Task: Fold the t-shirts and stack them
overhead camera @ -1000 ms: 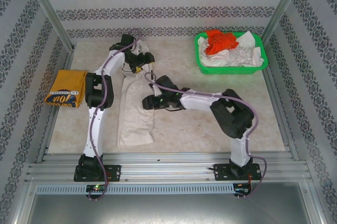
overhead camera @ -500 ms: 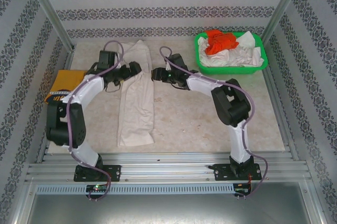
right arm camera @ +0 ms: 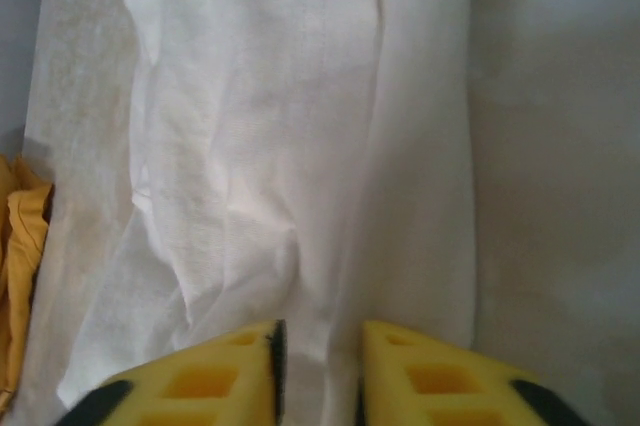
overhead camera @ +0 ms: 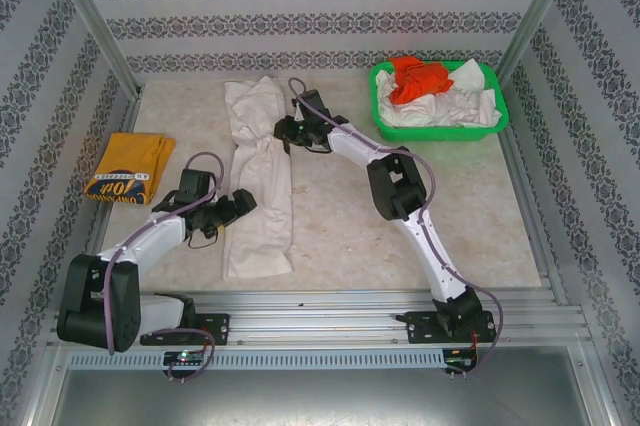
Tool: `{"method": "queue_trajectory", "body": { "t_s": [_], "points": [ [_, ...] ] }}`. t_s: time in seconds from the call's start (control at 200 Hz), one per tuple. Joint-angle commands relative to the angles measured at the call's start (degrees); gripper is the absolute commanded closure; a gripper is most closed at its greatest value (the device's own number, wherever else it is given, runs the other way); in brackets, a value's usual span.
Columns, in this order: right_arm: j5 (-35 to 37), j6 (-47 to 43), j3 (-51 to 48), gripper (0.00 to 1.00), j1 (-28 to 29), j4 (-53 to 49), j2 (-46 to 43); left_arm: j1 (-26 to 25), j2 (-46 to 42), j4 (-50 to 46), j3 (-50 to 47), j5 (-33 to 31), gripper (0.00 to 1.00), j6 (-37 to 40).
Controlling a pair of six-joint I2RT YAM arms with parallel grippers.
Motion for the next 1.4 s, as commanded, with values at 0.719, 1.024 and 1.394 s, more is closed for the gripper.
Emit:
{"method": "queue_trajectory", "body": {
  "t_s": [0.719, 1.024, 1.394],
  "points": [
    [12.37, -1.50, -13.55, 1.00, -7.41, -11.03, -11.08, -5.65, 3.36, 5.94, -6.90, 9.49, 0.41, -9.68],
    [11.95, -0.57, -19.60, 1.00, -12.26, -6.81, -13.46, -6.86, 3.45, 6.40, -4.33, 10.83, 0.21, -10.45],
    [4.81, -7.72, -30.87, 0.53, -12.02, 4.05, -25.66, -7.32, 2.27, 8.48, -1.98, 8.30, 0.00, -7.56]
  ]
}}
